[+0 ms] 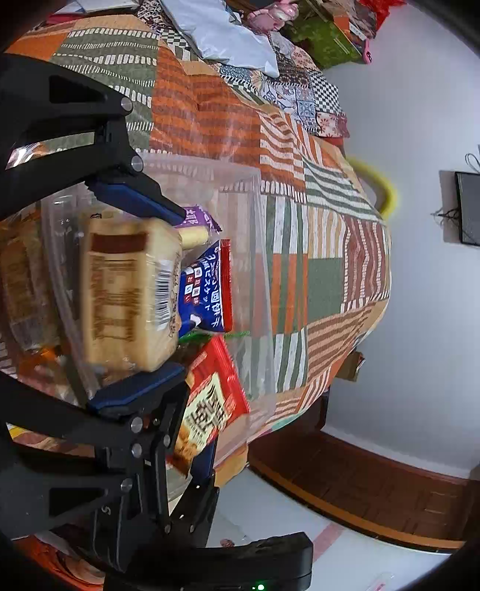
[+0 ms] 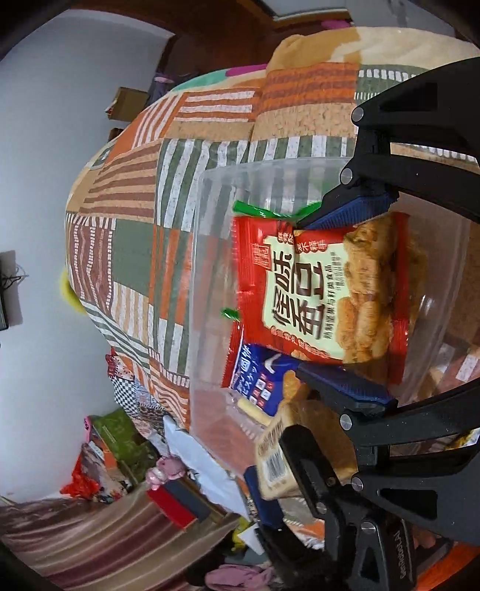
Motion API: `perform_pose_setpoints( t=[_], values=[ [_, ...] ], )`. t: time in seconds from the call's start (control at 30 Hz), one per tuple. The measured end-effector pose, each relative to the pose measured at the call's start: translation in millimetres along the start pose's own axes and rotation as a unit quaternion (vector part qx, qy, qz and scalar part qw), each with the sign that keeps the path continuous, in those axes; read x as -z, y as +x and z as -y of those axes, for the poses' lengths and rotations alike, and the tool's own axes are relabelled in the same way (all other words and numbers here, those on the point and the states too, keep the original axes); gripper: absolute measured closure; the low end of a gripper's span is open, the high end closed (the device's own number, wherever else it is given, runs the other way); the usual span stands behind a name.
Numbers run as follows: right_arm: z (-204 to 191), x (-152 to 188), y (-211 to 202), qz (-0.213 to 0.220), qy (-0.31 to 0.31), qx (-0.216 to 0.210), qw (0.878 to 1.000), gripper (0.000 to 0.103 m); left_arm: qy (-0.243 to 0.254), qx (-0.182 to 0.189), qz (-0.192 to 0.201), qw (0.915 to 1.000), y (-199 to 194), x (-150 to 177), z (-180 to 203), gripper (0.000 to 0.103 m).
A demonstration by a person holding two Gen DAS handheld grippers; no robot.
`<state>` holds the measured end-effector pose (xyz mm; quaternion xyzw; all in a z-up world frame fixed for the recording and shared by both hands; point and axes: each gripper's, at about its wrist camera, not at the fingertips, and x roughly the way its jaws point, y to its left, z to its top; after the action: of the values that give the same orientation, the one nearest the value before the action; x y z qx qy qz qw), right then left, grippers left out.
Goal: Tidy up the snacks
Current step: 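Lower both held packs into the clear box and open both grippers, then grasp the clear cracker pack with the left gripper while the right grasps the white-yellow bag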
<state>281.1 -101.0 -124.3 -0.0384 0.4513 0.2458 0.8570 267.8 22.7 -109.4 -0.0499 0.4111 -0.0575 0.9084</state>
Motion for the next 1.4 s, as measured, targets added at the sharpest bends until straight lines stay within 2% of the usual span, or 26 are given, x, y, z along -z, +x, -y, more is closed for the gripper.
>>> perform_pose_setpoints(
  t=[0.33,0.43,0.57,0.77,1.1,1.23,1.4],
  values=[
    [3,8,-37,0.018,0.002,-0.014,1.000,0.032,0.026,-0.008,0.029,0.9992,-39,5,14,0.020],
    [1,13,-50,0.027,0.001,-0.018,0.999,0.028,0.026,-0.009,0.030,0.9992,-50,12,14,0.015],
    [-4,23,-64,0.036,-0.005,-0.019,0.999,0.027,0.025,-0.015,0.026,0.9992,-59,24,13,0.014],
    [-14,38,-72,0.035,-0.015,-0.022,0.999,0.026,0.006,-0.021,0.003,0.9998,-60,47,3,0.010],
    [-14,54,-64,0.022,-0.018,-0.026,0.999,0.026,-0.006,-0.029,-0.078,0.9965,-13,81,-8,0.009],
    [-10,57,-57,0.013,-0.013,-0.030,0.999,0.026,0.001,-0.022,-0.087,0.9959,-1,84,-3,0.002],
    [-7,63,-48,0.001,-0.007,-0.033,0.999,0.026,0.011,-0.016,-0.112,0.9935,15,83,4,0.001]
  ],
)
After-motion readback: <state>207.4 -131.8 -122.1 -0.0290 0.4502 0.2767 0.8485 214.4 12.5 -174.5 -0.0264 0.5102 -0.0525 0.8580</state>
